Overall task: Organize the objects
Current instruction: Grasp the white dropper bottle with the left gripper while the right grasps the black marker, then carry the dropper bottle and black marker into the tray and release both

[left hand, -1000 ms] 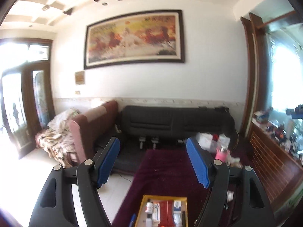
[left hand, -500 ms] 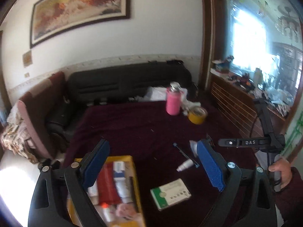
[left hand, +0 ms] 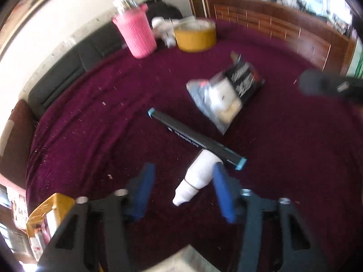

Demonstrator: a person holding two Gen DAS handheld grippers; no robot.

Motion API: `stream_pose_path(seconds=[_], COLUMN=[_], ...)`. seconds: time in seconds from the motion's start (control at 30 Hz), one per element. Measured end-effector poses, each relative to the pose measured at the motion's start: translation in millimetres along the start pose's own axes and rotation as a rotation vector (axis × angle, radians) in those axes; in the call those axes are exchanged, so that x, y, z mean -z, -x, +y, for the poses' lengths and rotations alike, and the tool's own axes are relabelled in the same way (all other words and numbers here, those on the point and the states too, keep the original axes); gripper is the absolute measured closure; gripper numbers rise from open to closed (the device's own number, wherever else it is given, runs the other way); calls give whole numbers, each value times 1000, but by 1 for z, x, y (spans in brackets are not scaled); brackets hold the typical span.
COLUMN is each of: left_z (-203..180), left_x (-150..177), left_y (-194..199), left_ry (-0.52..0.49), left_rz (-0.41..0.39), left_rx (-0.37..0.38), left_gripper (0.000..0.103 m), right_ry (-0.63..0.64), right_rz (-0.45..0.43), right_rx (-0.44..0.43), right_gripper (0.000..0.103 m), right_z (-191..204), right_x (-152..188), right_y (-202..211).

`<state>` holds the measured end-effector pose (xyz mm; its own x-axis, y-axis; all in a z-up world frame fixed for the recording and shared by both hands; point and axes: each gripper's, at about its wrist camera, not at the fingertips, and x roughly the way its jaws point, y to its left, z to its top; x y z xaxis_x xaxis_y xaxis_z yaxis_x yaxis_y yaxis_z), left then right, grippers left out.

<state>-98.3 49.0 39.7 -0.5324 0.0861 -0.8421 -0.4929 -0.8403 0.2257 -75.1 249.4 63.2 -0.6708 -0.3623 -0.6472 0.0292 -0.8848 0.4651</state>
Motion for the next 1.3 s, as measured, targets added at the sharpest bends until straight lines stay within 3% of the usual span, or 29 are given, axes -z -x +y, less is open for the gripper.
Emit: stream_pose_path(seconds=[0.1, 0.2, 0.33, 0.57, 0.77, 0.87, 0.97, 1.03, 1.17, 1.23, 1.3], left_z=[-10, -20, -19, 28, 72, 94, 116, 132, 166, 181, 188], left_x=[-1, -2, 0, 20, 67, 93, 121, 139, 171, 183, 190], left_y=[-16, -17, -8, 55, 126, 144, 153, 155, 147, 140, 137], left_ry=[-34, -62, 6, 222, 337, 381, 422, 446, 498, 531, 556], left_rz=[61, 63, 58, -97, -257, -299, -324, -338, -340, -328, -315], left_rx=[24, 4, 11, 85, 92, 80, 67, 51, 57, 63, 55], left_gripper=[75, 76, 81, 81, 81, 81, 81, 81, 81, 81, 81], right_ry=[-16, -23, -2, 73, 299, 395, 433, 442, 425, 413, 400], right_rz=[-1, 9, 26, 14, 102, 175, 241, 280, 356, 382, 379], right_rx=[-27, -49, -47, -4, -41, -47, 15, 104, 235, 275, 287], right_gripper=[16, 16, 16, 16, 16, 18, 37, 53, 62, 75, 81], right_z=[-6, -7, -5, 12, 89, 131, 149, 152, 146, 141, 140], right_x=[1, 3, 8, 11, 4, -3, -9, -13, -10, -6, -3], right_y=[0, -3, -8, -2, -15, -50, -90, -117, -152, -160, -157])
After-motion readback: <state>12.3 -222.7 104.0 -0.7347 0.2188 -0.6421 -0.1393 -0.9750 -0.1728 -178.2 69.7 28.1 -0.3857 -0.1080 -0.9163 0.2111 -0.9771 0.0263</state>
